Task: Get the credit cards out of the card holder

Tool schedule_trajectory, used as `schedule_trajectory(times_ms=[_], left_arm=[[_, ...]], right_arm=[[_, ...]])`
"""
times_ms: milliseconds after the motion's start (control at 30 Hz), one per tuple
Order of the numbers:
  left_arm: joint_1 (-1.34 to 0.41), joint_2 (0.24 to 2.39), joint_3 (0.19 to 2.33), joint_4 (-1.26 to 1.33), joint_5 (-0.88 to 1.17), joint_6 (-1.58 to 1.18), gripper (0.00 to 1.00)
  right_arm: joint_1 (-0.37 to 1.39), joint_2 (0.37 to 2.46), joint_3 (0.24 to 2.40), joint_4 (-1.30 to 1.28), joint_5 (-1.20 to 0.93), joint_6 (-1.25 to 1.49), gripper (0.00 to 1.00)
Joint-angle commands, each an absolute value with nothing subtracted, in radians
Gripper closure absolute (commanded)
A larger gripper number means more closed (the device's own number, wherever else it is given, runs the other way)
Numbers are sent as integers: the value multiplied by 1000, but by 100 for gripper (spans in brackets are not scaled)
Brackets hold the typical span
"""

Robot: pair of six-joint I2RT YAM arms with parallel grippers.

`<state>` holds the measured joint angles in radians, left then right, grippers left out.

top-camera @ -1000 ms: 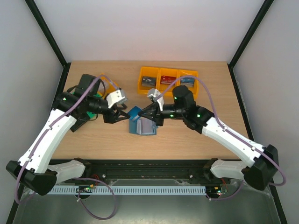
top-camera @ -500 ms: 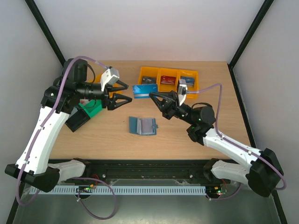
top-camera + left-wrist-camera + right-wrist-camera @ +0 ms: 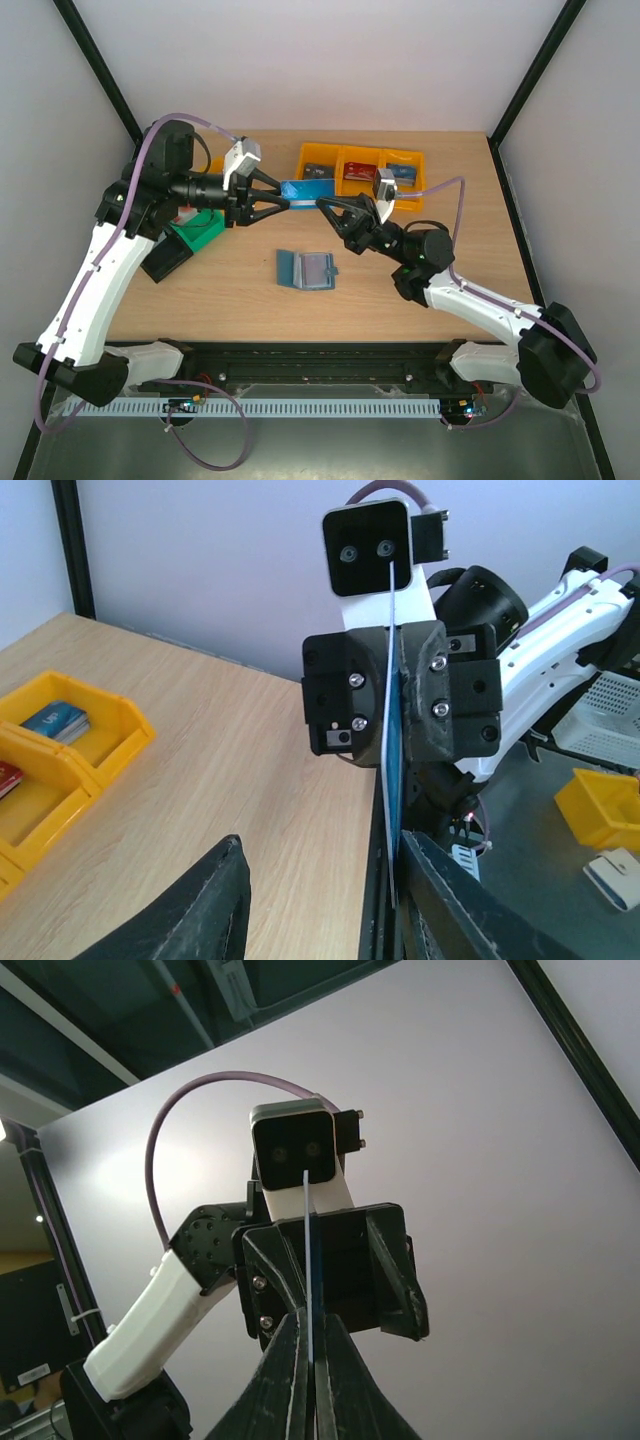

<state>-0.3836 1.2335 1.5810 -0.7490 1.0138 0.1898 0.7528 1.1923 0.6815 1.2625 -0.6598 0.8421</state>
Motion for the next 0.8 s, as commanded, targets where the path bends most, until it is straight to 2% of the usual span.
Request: schedule_trajectory(times_ms=[0, 33, 100, 167, 200, 333, 400, 467, 500, 600, 700, 767], left_arm=[[-394, 1245, 1597, -733, 1072, 186, 60], [-396, 1246, 1597, -734, 1081, 189, 62], [-397, 1247, 1599, -740, 1098, 198, 72], [-397, 1246, 1603, -755, 1105, 220, 93], [-398, 1245, 1603, -765, 1101, 234, 97], [-398, 1227, 1582, -791, 1005, 275, 98], [-399, 1219, 1561, -781, 889, 285, 98], [-405, 1213, 1526, -748, 653, 291, 98], [-411, 1213, 1507, -726, 528, 295, 98], [-451, 1215, 1468, -672, 143, 405, 98], [-512, 1197, 1420, -604, -214, 672, 98], [-547, 1171, 1363, -551, -382, 883, 98]], right_arm=[[759, 1203, 714, 1276, -697, 815, 98], [759, 1207, 717, 1269, -696, 810, 98], [759, 1213, 721, 1261, -697, 805, 98], [759, 1211, 721, 1253, -694, 799, 98], [759, 1206, 722, 1240, -692, 791, 98], [758, 1171, 758, 1054, -639, 705, 97], [756, 1149, 803, 863, -588, 644, 75], [744, 1135, 852, 689, -554, 583, 53], [732, 1133, 880, 610, -553, 570, 48], [693, 1124, 963, 402, -588, 525, 40], [684, 1105, 1068, 171, -598, 351, 30], [685, 1104, 1141, 29, -560, 205, 26]])
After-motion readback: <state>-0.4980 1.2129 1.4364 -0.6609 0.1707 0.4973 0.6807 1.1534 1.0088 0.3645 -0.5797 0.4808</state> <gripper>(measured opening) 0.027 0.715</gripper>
